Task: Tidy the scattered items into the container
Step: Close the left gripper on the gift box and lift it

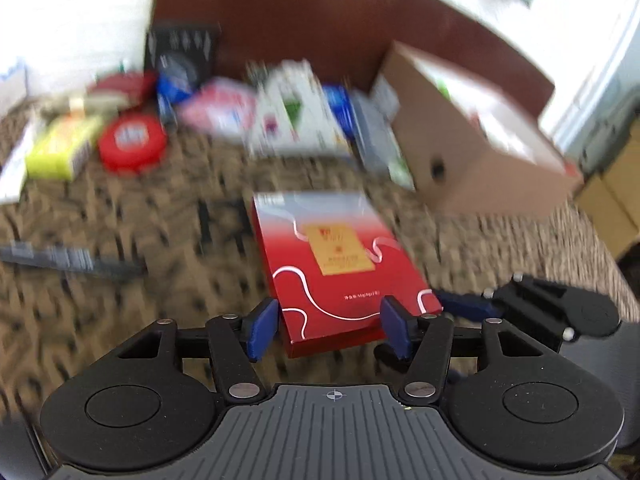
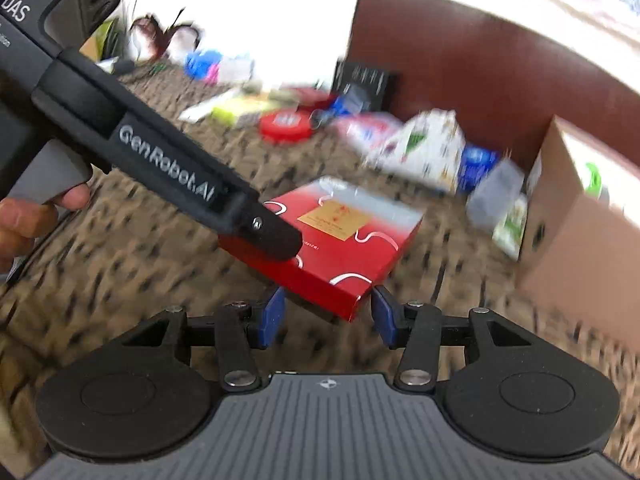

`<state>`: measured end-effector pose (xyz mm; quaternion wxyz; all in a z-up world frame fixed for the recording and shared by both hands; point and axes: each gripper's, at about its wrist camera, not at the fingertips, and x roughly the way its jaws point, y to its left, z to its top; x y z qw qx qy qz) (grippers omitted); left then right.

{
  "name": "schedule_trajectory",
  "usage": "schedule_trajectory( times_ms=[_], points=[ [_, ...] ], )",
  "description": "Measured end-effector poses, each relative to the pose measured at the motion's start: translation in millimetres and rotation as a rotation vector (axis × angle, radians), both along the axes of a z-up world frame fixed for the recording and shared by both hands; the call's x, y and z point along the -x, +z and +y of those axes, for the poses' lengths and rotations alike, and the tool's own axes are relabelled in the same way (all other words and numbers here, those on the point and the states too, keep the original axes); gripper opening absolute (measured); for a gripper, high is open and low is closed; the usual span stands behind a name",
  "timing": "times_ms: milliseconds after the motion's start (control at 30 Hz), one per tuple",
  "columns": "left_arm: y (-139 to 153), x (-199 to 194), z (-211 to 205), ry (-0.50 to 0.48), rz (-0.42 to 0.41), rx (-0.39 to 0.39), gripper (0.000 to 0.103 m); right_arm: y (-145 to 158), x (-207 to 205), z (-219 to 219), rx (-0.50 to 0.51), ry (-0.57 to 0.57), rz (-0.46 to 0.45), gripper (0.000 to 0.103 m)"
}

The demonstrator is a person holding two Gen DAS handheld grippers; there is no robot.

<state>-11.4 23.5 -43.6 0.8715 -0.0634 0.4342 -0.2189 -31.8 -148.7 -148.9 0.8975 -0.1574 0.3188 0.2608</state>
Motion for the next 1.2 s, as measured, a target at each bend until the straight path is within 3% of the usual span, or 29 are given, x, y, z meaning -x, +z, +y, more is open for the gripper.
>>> schedule_trajectory(
  times_ms=[100,233,367,467,600,900,967,1200],
  points=[
    [-14,17,-3,-0.031,0.040,-0.008,0.070,-13,22,-5,-0.008,0.021,0.057,0.058],
    [-16,17,0,-0.021,0.056,0.019,0.084,-17,26,-16,-0.031,-0.021,0.033,0.070],
    [-10,8,-4,0.001,0.001,-0.015,0.088,-19,25,-17,-0.029,-0.032,-0.003,0.082],
    [-11,-6,-9,0.000,0.005,-0.023,0.089,-22,20,-18,-0.051,-0.020,0.007,0.086],
    [-17,-21,-11,-0.029,0.042,-0.011,0.086,-24,11,-20,-0.087,-0.015,0.024,0.086],
    [-19,-24,-15,-0.078,0.033,-0.024,0.079,-29,1,-16,-0.102,0.002,0.043,0.088],
    [-18,-23,-17,-0.090,0.016,-0.038,0.075,-30,0,-14,-0.116,0.014,0.059,0.081],
    [-14,-22,-24,-0.094,0.008,-0.055,0.072,-30,-1,-14,-0.142,-0.005,0.071,0.083]
  ],
)
